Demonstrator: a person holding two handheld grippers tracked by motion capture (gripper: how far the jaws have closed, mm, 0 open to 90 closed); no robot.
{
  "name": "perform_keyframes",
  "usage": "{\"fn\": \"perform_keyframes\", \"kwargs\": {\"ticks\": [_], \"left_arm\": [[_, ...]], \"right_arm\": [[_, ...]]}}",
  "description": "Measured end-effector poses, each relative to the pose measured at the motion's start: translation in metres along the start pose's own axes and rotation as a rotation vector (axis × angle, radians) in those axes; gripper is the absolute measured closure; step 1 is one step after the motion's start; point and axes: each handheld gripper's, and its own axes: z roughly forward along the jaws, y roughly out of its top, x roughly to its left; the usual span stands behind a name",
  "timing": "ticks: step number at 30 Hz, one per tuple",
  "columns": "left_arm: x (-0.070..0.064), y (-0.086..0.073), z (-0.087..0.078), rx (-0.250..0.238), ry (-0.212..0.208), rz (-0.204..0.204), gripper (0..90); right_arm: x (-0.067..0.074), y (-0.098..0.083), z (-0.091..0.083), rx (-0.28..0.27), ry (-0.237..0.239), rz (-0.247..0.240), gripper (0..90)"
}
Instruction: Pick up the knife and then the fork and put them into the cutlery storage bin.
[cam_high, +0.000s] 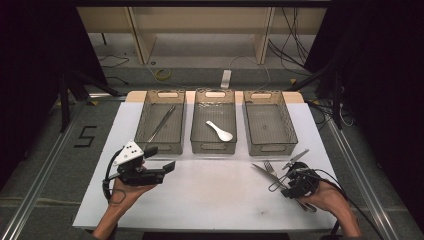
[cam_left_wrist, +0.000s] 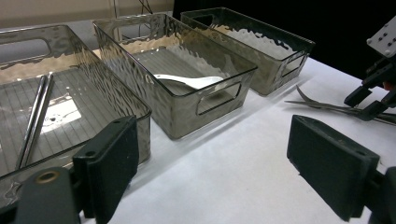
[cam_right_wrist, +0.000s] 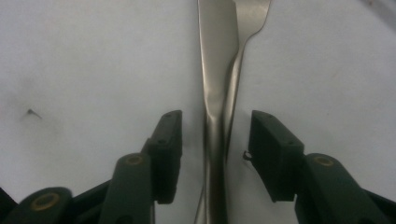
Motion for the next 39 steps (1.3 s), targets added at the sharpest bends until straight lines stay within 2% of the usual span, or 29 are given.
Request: {"fn": "perform_keyframes", "kwargs": {"ticks": [7,13,21,39], "left_arm": [[-0.0001,0.0002,-0.0004,-0.005,-0.009,0.000,16.4],[-0.0006,0.0001,0.0002,-0.005,-0.006,-0.001,16.4],[-0.0011,0.0000,0.0007,-0.002,-0.005,0.005,16.4],[-0.0012,0.0001,0.0007,0.002,-0.003,0.013,16.4]], "right_arm": [[0.0000,-0.0006,0.0013,0.008,-0.001,-0.004,67.0],[-0.0010,-0.0012,0.0012,0.016,-0.007,0.015,72.4],[-0.0020,-0.0010,0.0009,0.020,-0.010,0.015,78.7],[-0.0013,-0.0029,-0.0016,0.010,-0.017,-0.022,80.8]]}}
